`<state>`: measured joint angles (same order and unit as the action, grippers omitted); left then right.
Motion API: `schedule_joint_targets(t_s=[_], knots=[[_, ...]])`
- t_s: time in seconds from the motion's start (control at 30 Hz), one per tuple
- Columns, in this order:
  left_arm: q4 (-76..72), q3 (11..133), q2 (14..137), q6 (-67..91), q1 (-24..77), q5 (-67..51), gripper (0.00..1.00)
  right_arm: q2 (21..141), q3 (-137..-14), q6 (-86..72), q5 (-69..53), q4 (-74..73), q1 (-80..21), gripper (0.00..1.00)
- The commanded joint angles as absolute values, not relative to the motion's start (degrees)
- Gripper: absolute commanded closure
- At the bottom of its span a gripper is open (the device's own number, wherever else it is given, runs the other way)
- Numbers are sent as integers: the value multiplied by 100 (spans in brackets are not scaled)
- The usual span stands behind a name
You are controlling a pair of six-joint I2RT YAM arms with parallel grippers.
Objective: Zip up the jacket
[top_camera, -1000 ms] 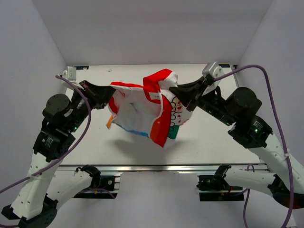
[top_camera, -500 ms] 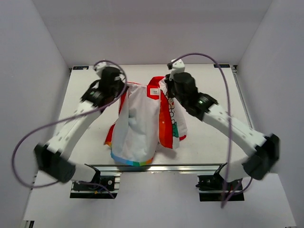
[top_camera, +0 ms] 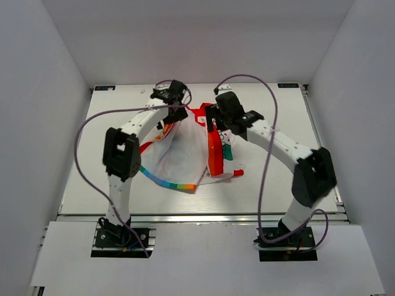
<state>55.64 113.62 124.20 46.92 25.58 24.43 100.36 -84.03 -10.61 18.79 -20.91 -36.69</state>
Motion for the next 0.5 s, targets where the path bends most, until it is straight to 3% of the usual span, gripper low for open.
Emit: schedule_joint_targets(t_s=[0.0,0.13,0.27,0.47], knots=[[4984,9983,10646,4517,2540,2513,2,9186,-7754,-1555,1320,-2328,-3718,11],[5036,8327,9110,4798,2242,2716,2,8342,-6568,-1924,1178,-2259,-4242,11],[4738,6814,8334,4896,971,2128,2,8130,-5723,-2363,617,-1987,-4763,11],[4150,5898,8322,4729,361,1943,2,8586,-5370,-2944,693,-1679,-5106,11]])
